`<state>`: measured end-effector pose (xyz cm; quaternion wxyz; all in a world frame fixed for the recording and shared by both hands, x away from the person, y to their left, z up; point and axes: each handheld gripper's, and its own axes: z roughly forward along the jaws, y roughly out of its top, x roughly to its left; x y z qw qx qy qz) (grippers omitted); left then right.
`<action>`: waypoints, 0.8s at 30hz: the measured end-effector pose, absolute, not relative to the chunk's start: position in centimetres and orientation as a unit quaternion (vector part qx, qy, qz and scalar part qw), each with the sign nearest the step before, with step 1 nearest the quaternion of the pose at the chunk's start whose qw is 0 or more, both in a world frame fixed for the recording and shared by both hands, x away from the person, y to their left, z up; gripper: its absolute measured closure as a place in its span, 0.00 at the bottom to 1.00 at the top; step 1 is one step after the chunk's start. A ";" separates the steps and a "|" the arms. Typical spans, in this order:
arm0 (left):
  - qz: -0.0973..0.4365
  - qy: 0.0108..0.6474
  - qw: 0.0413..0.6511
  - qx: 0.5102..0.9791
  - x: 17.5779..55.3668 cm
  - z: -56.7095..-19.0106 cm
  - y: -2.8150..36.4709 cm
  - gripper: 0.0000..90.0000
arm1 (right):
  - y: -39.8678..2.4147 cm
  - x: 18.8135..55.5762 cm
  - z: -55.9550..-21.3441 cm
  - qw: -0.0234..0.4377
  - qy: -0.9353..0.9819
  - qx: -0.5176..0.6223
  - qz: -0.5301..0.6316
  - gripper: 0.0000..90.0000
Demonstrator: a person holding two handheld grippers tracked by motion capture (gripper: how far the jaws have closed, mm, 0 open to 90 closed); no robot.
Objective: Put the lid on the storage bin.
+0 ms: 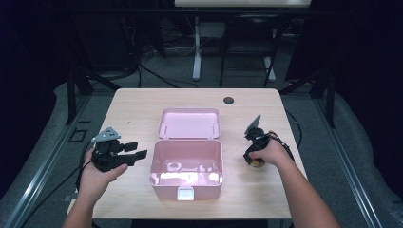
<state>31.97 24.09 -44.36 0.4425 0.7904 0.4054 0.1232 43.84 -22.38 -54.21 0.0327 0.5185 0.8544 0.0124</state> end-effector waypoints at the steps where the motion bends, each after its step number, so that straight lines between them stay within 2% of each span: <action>1: 0.121 0.404 0.442 0.791 32.0 -44.3 24.2 0.51 | -22.4 43.8 -54.3 0.033 0.854 0.519 0.015 0.11; 11: 0.124 0.405 0.441 0.791 32.1 -44.5 24.1 0.51 | -22.5 43.8 -55.2 0.009 0.851 0.524 0.017 0.19; 24: 0.123 0.406 0.441 0.791 32.1 -44.5 24.1 0.51 | -22.2 43.8 -55.2 0.003 0.854 0.519 0.009 0.21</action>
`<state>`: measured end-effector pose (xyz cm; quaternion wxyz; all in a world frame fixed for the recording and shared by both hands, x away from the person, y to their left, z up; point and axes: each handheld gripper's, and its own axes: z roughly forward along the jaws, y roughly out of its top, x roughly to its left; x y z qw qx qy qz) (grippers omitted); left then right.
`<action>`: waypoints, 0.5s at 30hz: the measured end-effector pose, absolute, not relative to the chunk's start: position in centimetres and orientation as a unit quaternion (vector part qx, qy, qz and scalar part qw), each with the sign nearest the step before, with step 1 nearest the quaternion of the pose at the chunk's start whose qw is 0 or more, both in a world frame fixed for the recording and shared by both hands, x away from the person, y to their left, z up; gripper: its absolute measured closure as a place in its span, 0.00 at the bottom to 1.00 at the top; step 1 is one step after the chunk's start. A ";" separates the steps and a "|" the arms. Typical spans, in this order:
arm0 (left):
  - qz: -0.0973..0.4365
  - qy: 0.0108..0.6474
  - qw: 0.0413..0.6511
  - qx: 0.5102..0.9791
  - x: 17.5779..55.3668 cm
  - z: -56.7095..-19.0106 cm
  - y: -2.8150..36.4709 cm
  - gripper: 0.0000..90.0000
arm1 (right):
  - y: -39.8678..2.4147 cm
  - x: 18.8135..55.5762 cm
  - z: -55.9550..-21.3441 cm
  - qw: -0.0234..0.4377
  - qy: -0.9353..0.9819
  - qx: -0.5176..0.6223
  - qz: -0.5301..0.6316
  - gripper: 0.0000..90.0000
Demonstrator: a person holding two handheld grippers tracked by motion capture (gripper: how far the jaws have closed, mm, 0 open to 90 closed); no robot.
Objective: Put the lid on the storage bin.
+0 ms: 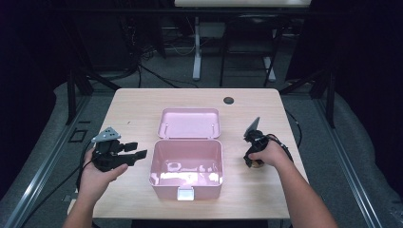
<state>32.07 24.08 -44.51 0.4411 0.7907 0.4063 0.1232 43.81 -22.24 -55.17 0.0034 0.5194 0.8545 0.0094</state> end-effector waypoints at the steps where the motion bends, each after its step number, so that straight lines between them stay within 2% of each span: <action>1: 0.124 0.406 0.441 0.791 32.1 -44.5 24.1 0.51 | -22.2 43.8 -55.1 0.002 0.855 0.519 0.008 0.21; 15: 0.124 0.407 0.441 0.790 31.9 -44.3 24.2 0.51 | -21.0 43.4 -53.8 0.008 0.867 0.497 0.006 0.22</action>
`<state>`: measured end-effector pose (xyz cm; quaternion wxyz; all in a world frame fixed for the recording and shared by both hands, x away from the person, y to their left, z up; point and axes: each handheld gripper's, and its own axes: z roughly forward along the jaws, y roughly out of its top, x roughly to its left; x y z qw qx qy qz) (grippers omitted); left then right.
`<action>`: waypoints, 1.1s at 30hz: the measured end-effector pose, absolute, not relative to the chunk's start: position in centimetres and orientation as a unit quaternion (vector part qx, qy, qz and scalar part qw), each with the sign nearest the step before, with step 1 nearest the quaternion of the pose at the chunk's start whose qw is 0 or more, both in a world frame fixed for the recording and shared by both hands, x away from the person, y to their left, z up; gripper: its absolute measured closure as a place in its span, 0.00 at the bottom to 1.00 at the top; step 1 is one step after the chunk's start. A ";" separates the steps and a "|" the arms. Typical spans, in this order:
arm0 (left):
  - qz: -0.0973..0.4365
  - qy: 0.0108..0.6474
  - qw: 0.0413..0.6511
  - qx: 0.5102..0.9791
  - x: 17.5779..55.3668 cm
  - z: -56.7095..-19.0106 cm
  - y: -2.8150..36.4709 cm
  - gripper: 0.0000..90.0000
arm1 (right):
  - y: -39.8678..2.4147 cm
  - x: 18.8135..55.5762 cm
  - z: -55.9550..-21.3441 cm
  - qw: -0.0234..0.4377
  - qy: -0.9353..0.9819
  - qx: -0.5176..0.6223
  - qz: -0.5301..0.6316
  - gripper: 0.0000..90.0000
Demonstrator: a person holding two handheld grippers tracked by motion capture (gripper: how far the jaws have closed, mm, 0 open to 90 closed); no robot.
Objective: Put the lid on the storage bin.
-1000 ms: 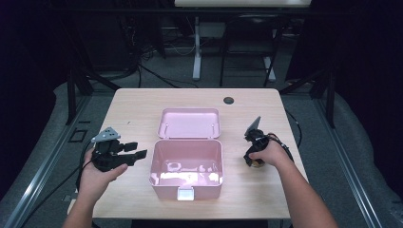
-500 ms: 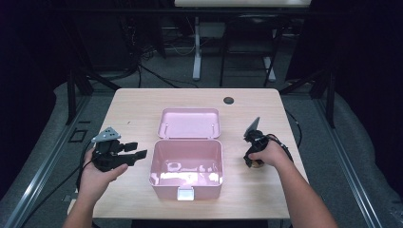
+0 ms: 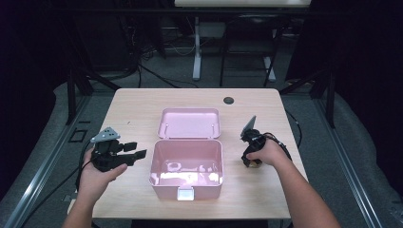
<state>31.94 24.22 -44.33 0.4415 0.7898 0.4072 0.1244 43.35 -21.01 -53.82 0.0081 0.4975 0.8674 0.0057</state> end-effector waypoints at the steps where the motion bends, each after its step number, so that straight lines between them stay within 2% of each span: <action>1: 0.125 0.406 0.442 0.790 31.9 -44.3 24.2 0.51 | -21.0 43.4 -53.5 0.009 0.871 0.490 0.001 0.22; 18: 0.127 0.403 0.443 0.791 31.9 -44.2 24.4 0.52 | -19.5 42.5 -47.8 0.040 0.893 0.447 0.016 0.22; 33: 0.129 0.404 0.440 0.792 32.0 -44.4 24.4 0.52 | -18.2 41.9 -44.7 0.024 0.915 0.403 0.020 0.22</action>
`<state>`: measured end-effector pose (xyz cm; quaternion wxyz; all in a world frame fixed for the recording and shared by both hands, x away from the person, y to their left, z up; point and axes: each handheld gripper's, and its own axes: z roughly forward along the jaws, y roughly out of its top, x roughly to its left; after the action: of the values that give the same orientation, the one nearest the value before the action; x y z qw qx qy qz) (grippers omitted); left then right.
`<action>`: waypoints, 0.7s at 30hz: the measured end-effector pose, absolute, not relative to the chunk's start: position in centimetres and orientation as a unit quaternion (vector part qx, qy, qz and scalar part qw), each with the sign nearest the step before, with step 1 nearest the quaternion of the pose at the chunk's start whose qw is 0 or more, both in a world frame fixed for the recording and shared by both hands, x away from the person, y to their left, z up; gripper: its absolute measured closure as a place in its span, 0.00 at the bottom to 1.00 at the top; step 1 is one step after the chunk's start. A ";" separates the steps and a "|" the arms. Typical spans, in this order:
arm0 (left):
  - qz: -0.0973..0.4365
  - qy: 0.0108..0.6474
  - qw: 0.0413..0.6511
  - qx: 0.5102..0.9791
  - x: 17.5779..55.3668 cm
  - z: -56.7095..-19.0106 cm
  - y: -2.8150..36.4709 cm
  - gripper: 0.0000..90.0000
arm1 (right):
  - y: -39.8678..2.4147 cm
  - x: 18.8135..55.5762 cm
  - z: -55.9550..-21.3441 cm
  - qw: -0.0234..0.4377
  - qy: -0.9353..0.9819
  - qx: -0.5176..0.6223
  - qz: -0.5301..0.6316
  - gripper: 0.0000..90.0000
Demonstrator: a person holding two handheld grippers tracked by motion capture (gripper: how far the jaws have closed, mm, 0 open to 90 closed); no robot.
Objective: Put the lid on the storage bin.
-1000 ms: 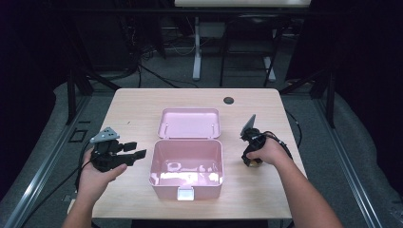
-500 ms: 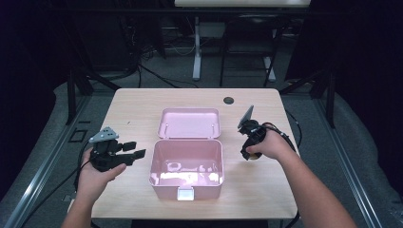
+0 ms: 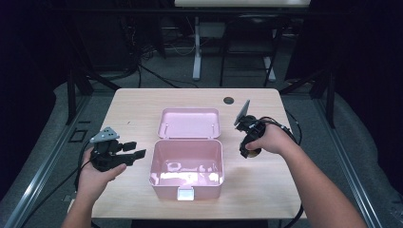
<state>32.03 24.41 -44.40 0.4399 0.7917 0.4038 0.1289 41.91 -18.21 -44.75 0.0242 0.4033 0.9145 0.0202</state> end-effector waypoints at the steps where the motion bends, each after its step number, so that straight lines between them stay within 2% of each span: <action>1: 0.129 0.405 0.440 0.791 32.0 -44.4 24.4 0.52 | -18.1 41.8 -44.5 0.023 0.916 0.400 0.019 0.22; 21: 0.126 0.405 0.442 0.790 32.0 -44.4 24.5 0.52 | -17.0 41.5 -40.7 0.042 0.932 0.357 0.038 0.22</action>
<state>32.03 24.48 -44.37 0.4418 0.7903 0.4052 0.1265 41.55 -16.96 -40.72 0.0422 0.3567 0.9325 0.0377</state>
